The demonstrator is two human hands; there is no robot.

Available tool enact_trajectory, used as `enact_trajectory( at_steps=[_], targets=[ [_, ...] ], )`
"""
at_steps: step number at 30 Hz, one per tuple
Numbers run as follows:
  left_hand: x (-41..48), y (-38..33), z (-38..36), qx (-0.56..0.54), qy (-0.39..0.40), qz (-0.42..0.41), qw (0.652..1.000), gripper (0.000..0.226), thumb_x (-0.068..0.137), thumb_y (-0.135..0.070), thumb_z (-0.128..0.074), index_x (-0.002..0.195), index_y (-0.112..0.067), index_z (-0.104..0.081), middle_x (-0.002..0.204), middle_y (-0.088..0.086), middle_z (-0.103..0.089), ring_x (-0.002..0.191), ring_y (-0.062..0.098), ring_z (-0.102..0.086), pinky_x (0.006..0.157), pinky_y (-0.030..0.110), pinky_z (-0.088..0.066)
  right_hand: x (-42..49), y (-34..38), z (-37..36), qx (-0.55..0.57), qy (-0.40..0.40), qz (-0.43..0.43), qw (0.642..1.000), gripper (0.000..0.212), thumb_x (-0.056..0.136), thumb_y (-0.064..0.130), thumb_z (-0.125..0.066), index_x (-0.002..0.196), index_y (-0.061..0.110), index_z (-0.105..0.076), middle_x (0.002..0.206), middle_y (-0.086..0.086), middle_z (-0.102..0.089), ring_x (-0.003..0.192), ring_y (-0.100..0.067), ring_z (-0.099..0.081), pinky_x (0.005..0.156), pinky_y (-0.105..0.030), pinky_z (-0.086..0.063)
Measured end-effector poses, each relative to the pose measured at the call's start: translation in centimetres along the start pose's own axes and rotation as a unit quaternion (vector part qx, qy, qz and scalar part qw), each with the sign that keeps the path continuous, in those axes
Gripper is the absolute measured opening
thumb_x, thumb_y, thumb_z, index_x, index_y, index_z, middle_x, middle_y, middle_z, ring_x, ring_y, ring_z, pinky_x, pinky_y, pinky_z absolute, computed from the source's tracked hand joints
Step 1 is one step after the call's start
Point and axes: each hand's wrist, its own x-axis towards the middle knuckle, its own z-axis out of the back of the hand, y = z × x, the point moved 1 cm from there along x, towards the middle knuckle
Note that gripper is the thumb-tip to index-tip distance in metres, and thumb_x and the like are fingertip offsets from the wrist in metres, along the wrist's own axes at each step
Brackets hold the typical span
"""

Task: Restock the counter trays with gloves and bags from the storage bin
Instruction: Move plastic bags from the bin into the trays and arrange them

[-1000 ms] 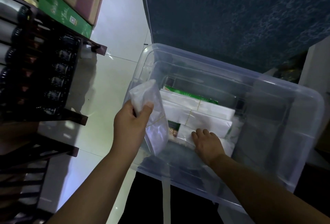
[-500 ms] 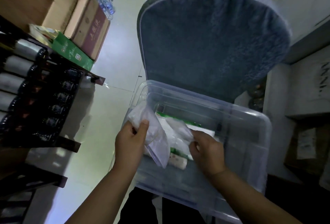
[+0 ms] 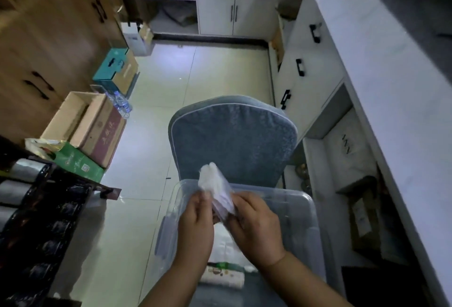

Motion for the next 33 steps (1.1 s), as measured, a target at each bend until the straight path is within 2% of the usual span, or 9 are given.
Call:
enact_trajectory(
  at_steps=[3, 6, 8, 12, 17, 20, 23, 27, 33],
  targets=[
    [-0.9, -1.7, 0.3, 0.03, 0.084, -0.053, 0.995, 0.045, 0.069, -0.076, -0.046, 0.092, -0.038, -0.054, 0.087, -0.019, -0.067, 0.082, -0.007, -0.062, 0.064, 0.01, -0.046, -0.3, 1.0, 1.9, 0.028, -0.024, -0.026, 0.999, 0.033, 0.079, 0.027, -0.06, 0.109, 0.014, -0.067, 0.102, -0.004, -0.068, 0.089, -0.021, -0.065, 0.065, -0.031, -0.057],
    [-1.8, -3.2, 0.4, 0.113, 0.122, -0.069, 0.984, 0.053, 0.055, -0.07, -0.061, 0.094, -0.038, -0.045, 0.087, -0.017, -0.064, 0.081, 0.001, -0.062, 0.064, 0.021, -0.048, -1.0, 2.8, 3.4, 0.042, -0.032, -0.057, 0.997, 0.038, 0.083, 0.037, -0.053, 0.11, 0.015, -0.067, 0.106, -0.002, -0.067, 0.094, -0.018, -0.064, 0.069, -0.03, -0.056],
    [-2.3, -4.0, 0.7, 0.138, 0.11, -0.078, 0.981, 0.051, 0.059, -0.062, -0.067, 0.096, -0.036, -0.043, 0.087, -0.012, -0.062, 0.08, 0.013, -0.061, 0.066, 0.03, -0.049, -1.7, 4.1, 4.1, 0.039, -0.03, -0.062, 0.997, 0.038, 0.084, 0.037, -0.053, 0.112, 0.014, -0.065, 0.11, -0.002, -0.065, 0.099, -0.017, -0.063, 0.074, -0.03, -0.055],
    [-3.2, -4.5, 1.6, 0.177, 0.106, -0.127, 0.97, 0.028, 0.078, -0.05, -0.061, 0.087, -0.031, -0.042, 0.074, -0.01, -0.056, 0.071, 0.018, -0.056, 0.059, 0.029, -0.04, -3.4, 5.6, 5.2, 0.007, -0.014, -0.075, 0.997, 0.036, 0.087, 0.033, -0.044, 0.117, 0.023, -0.062, 0.121, 0.004, -0.059, 0.108, -0.011, -0.057, 0.081, -0.027, -0.052],
    [-4.2, -3.5, 1.9, 0.16, 0.167, -0.131, 0.964, 0.029, 0.088, -0.037, -0.051, 0.112, -0.02, -0.055, 0.09, -0.002, -0.063, 0.08, 0.019, -0.057, 0.066, 0.03, -0.041, -6.1, 5.9, 6.4, 0.023, -0.052, -0.14, 0.989, 0.033, 0.084, 0.014, -0.058, 0.115, 0.025, -0.062, 0.121, 0.003, -0.058, 0.11, -0.008, -0.055, 0.086, -0.025, -0.049],
    [-5.0, -3.1, 1.3, 0.122, 0.25, -0.103, 0.955, 0.015, 0.085, -0.034, -0.055, 0.099, -0.029, -0.059, 0.095, -0.007, -0.067, 0.091, 0.019, -0.061, 0.078, 0.036, -0.047, -8.0, 5.6, 8.2, 0.148, -0.107, -0.289, 0.94, 0.048, 0.08, 0.004, -0.066, 0.117, 0.029, -0.05, 0.117, 0.011, -0.054, 0.107, -0.004, -0.053, 0.09, -0.024, -0.046],
    [-6.5, -3.4, -0.1, 0.072, 0.322, -0.042, 0.943, 0.015, 0.077, -0.036, -0.057, 0.09, -0.03, -0.062, 0.092, -0.008, -0.069, 0.09, 0.017, -0.064, 0.082, 0.041, -0.052, -10.9, 5.5, 10.6, 0.285, -0.073, -0.388, 0.873, 0.038, 0.085, 0.005, -0.065, 0.114, 0.026, -0.052, 0.111, 0.003, -0.06, 0.097, -0.002, -0.061, 0.083, -0.018, -0.052],
    [-9.2, -3.9, -2.7, 0.039, 0.386, 0.016, 0.922, 0.021, 0.084, -0.029, -0.057, 0.102, -0.023, -0.064, 0.099, 0.0, -0.071, 0.091, 0.021, -0.067, 0.085, 0.047, -0.054, -15.9, 5.3, 13.6, 0.248, -0.053, -0.487, 0.836, 0.021, 0.089, 0.019, -0.063, 0.108, 0.01, -0.062, 0.104, -0.012, -0.067, 0.081, -0.004, -0.061, 0.069, -0.013, -0.049],
    [-16.1, -4.6, -7.0, 0.04, 0.491, 0.019, 0.87, 0.019, 0.087, -0.032, -0.053, 0.101, -0.025, -0.065, 0.087, -0.001, -0.075, 0.083, 0.02, -0.07, 0.076, 0.042, -0.057, -24.2, 5.5, 18.0, 0.371, -0.058, -0.542, 0.751, 0.03, 0.079, 0.037, -0.072, 0.101, 0.017, -0.066, 0.095, 0.0, -0.072, 0.082, -0.011, -0.068, 0.072, -0.021, -0.054]
  ],
)
